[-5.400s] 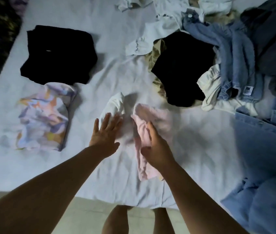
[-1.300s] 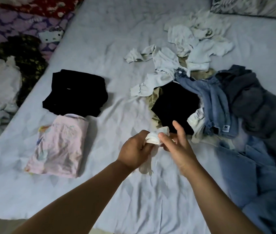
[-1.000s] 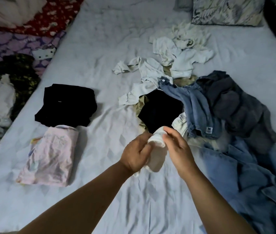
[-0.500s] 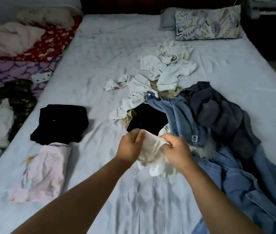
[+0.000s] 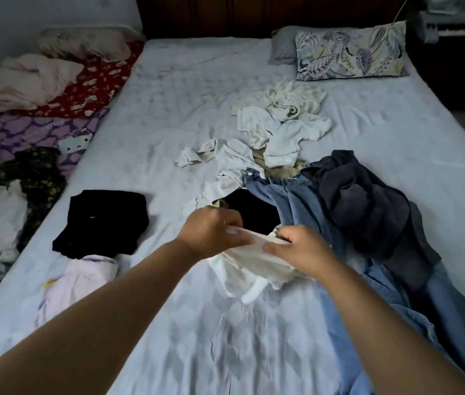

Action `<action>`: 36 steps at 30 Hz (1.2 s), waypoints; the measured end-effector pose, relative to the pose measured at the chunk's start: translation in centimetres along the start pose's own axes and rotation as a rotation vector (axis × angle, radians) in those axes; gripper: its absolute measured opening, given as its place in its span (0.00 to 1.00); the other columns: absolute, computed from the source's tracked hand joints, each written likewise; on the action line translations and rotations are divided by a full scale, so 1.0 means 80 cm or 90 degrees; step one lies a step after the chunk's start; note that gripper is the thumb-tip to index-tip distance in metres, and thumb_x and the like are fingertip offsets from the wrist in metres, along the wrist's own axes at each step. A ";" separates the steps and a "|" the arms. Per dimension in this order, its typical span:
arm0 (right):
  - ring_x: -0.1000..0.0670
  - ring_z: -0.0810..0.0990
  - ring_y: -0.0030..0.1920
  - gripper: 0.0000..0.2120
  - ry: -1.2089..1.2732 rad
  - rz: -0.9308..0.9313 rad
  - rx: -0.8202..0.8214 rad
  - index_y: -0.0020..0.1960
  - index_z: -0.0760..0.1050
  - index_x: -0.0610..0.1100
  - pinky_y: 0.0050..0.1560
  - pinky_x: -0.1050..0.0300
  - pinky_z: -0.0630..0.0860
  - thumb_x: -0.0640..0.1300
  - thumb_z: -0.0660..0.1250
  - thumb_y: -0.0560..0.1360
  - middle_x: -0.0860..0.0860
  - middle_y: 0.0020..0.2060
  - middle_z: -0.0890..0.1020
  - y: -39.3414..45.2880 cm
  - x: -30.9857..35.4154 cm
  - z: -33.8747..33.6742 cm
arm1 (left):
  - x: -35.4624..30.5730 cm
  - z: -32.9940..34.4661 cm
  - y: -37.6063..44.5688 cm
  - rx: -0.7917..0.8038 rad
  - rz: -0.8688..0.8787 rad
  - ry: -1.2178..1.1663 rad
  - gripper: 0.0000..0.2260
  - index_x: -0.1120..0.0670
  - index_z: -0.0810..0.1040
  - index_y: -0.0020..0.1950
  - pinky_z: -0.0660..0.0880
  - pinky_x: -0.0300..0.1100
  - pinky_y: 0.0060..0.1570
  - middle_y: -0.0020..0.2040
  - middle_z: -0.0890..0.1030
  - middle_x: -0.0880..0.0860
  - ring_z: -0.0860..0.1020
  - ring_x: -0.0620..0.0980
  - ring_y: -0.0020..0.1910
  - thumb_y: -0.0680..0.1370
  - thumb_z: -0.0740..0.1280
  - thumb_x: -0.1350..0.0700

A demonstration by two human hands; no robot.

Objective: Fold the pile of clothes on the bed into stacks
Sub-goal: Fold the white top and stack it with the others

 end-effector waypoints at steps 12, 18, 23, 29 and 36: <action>0.42 0.77 0.45 0.05 -0.195 0.199 0.012 0.45 0.74 0.43 0.41 0.57 0.70 0.40 0.59 0.74 0.44 0.46 0.79 0.021 -0.044 -0.011 | 0.123 -0.048 -0.031 -0.007 -0.239 0.227 0.09 0.51 0.77 0.48 0.69 0.42 0.41 0.48 0.75 0.51 0.76 0.55 0.50 0.72 0.64 0.63; 0.41 0.76 0.36 0.08 0.021 0.152 -0.170 0.34 0.73 0.39 0.35 0.52 0.70 0.38 0.66 0.72 0.44 0.31 0.76 0.040 -0.016 0.009 | 0.192 -0.052 -0.058 -0.035 -0.490 0.075 0.09 0.48 0.79 0.46 0.74 0.43 0.43 0.42 0.80 0.53 0.79 0.56 0.44 0.72 0.64 0.61; 0.48 0.79 0.38 0.06 0.343 0.185 -0.173 0.44 0.80 0.40 0.44 0.52 0.76 0.33 0.68 0.71 0.49 0.35 0.81 0.044 0.009 0.034 | 0.201 -0.042 -0.074 -0.092 -0.571 -0.442 0.09 0.58 0.80 0.42 0.68 0.35 0.33 0.23 0.78 0.48 0.74 0.40 0.23 0.74 0.64 0.70; 0.49 0.77 0.38 0.07 0.427 0.211 -0.092 0.45 0.77 0.43 0.35 0.59 0.72 0.34 0.72 0.70 0.47 0.38 0.80 0.056 0.047 0.047 | 0.210 -0.059 -0.085 -0.125 -0.552 -0.565 0.13 0.57 0.72 0.31 0.75 0.41 0.41 0.27 0.68 0.53 0.77 0.46 0.24 0.75 0.69 0.61; 0.46 0.78 0.47 0.14 -0.038 0.096 -0.043 0.53 0.75 0.44 0.42 0.58 0.70 0.31 0.64 0.71 0.47 0.47 0.79 0.086 0.075 0.049 | 0.222 -0.084 -0.091 -0.328 -0.481 -0.640 0.10 0.58 0.74 0.36 0.72 0.39 0.27 0.23 0.71 0.50 0.73 0.43 0.22 0.78 0.66 0.61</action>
Point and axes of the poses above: each hand's wrist, its own y-axis towards the middle knuckle, its own z-axis out of the palm, x = y × z, the point moved 3 cm from there along y, towards the middle knuckle
